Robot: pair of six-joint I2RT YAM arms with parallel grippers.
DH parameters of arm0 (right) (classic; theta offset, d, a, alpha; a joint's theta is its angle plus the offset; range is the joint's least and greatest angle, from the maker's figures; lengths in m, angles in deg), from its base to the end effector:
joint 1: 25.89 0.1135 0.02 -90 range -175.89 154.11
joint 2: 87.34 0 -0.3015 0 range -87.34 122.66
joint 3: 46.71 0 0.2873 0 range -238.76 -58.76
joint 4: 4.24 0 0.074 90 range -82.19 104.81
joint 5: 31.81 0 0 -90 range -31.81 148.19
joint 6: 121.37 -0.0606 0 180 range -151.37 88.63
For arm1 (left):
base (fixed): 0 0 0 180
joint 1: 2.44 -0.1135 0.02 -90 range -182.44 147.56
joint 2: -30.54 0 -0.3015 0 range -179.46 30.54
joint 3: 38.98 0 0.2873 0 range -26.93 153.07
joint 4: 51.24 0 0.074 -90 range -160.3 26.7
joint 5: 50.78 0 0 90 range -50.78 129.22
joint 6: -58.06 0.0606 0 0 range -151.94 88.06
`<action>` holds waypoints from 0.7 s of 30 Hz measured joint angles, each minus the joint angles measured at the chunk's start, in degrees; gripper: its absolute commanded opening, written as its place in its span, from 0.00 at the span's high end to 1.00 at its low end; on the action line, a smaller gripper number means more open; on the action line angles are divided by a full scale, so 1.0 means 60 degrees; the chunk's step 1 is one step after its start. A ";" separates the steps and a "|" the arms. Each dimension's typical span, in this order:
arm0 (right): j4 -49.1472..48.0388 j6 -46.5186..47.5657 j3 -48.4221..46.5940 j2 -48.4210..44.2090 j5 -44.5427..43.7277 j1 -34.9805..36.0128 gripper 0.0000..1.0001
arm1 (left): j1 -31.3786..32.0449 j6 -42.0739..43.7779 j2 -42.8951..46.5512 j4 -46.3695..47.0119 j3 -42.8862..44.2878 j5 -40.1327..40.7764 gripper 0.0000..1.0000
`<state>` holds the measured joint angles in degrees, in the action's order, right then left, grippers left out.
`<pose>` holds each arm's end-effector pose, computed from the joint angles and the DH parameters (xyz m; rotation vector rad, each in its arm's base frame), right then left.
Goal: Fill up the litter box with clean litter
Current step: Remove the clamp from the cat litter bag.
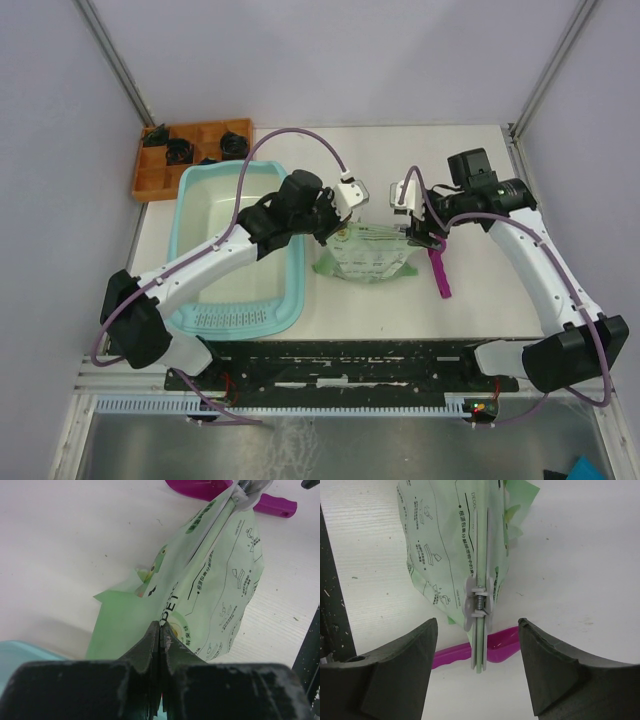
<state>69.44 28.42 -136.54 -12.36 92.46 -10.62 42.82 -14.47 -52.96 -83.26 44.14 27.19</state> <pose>0.2648 0.1077 0.3722 -1.6189 1.7701 0.4294 0.2625 -0.2828 0.3397 1.2320 1.7805 -0.5065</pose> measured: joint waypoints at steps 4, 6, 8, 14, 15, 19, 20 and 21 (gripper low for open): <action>-0.0135 -0.0135 0.0080 -0.0004 -0.0047 0.0208 0.28 | 0.0026 -0.0047 0.0000 0.0018 -0.0004 0.0025 0.97; -0.0182 -0.0215 0.0091 -0.0004 -0.0076 0.0280 0.30 | 0.0033 -0.0055 0.0000 0.0051 -0.0018 0.0033 0.97; -0.0237 -0.0280 0.0091 -0.0004 -0.0091 0.0357 0.33 | 0.0033 -0.0062 0.0004 0.0073 -0.0036 0.0040 0.97; -0.0390 -0.0423 0.0091 0.0040 -0.0397 0.0718 0.43 | 0.0044 -0.0124 0.0018 0.0084 -0.0055 0.0069 0.97; -0.0433 -0.0444 0.0091 0.0062 -0.0470 0.0801 0.44 | 0.0044 -0.0124 0.0033 0.0113 -0.0080 0.0073 0.97; -0.0594 -0.0510 0.0095 0.0142 -0.0670 0.0976 0.48 | 0.0055 -0.0127 0.0109 0.0149 -0.0168 0.0069 0.97; -0.0678 -0.0528 0.0106 0.0149 -0.0736 0.1009 0.50 | 0.0062 -0.0131 0.0124 0.0153 -0.0182 0.0069 0.97; -0.0714 -0.0539 0.0113 0.0149 -0.0776 0.1020 0.52 | 0.0080 -0.0131 0.0138 0.0149 -0.0189 0.0069 0.97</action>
<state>65.15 25.19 -135.86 -11.47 87.80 -4.50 43.30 -15.25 -52.13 -82.37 43.00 27.60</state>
